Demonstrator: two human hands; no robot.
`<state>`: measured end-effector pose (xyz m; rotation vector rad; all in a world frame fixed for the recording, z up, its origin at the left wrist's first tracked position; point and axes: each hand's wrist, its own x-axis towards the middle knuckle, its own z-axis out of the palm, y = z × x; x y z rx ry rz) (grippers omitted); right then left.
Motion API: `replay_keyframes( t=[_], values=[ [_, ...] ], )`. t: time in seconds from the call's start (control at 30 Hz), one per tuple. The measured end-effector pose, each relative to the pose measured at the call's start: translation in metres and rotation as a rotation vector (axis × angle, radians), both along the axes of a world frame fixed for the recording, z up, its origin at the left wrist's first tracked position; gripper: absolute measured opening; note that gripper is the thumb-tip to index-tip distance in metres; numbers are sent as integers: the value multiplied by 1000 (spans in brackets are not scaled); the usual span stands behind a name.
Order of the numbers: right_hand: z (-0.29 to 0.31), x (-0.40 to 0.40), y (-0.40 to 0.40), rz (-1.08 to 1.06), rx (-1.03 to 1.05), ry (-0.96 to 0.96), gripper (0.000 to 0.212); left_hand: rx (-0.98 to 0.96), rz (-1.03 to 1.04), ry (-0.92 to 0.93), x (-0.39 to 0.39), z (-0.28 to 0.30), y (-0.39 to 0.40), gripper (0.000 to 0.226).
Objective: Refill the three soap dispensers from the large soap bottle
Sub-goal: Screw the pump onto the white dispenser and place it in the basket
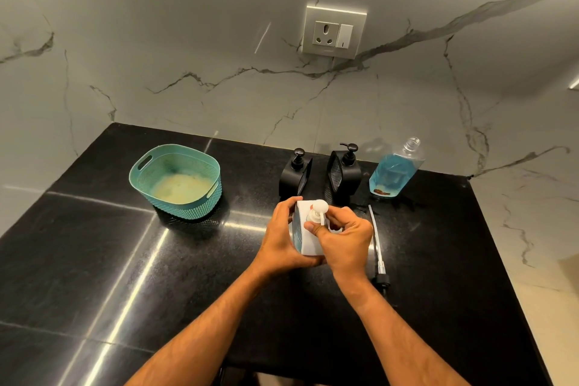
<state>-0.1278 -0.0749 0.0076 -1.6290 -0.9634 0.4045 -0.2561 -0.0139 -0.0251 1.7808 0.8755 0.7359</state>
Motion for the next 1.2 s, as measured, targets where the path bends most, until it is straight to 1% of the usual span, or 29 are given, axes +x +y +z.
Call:
replay_keyframes(
  t=[0.17, 0.27, 0.4, 0.5, 0.57, 0.63, 0.7, 0.8, 0.87, 0.93, 1.1, 1.2],
  values=[
    [-2, -5, 3, -52, 37, -18, 45, 19, 18, -1, 2, 2, 1, 119],
    [-4, -6, 5, -46, 42, -10, 45, 23, 30, -3, 1, 3, 1, 119],
    [-4, -3, 8, 62, 34, 12, 46, 12, 38, -5, -4, 3, 4, 119],
    [0, 0, 8, 166, 37, -24, 48, -18, 11, -2, -13, 3, 8, 119],
    [4, 4, 10, 272, 33, -118, 60, -24, -1, 3, -20, 2, 13, 119],
    [5, 9, 15, 407, 2, -189, 81, -25, -1, 8, -27, 4, 17, 120],
    [5, 14, 21, 546, -45, -165, 99, -21, 3, 8, -34, 5, 22, 121],
    [0, 17, 29, 728, -80, -77, 110, -14, 2, 16, -43, 7, 29, 118],
    [-2, 16, 35, 786, -98, -66, 112, -13, -7, 23, -48, 9, 34, 119],
    [-1, 14, 40, 802, -102, -81, 112, -9, -22, 27, -53, 12, 38, 118],
    [2, 7, 55, 759, -34, -155, 106, -22, -49, 36, -65, 20, 47, 120],
    [6, 0, 65, 738, 3, -152, 104, -35, -38, 36, -74, 25, 53, 123]
  ],
)
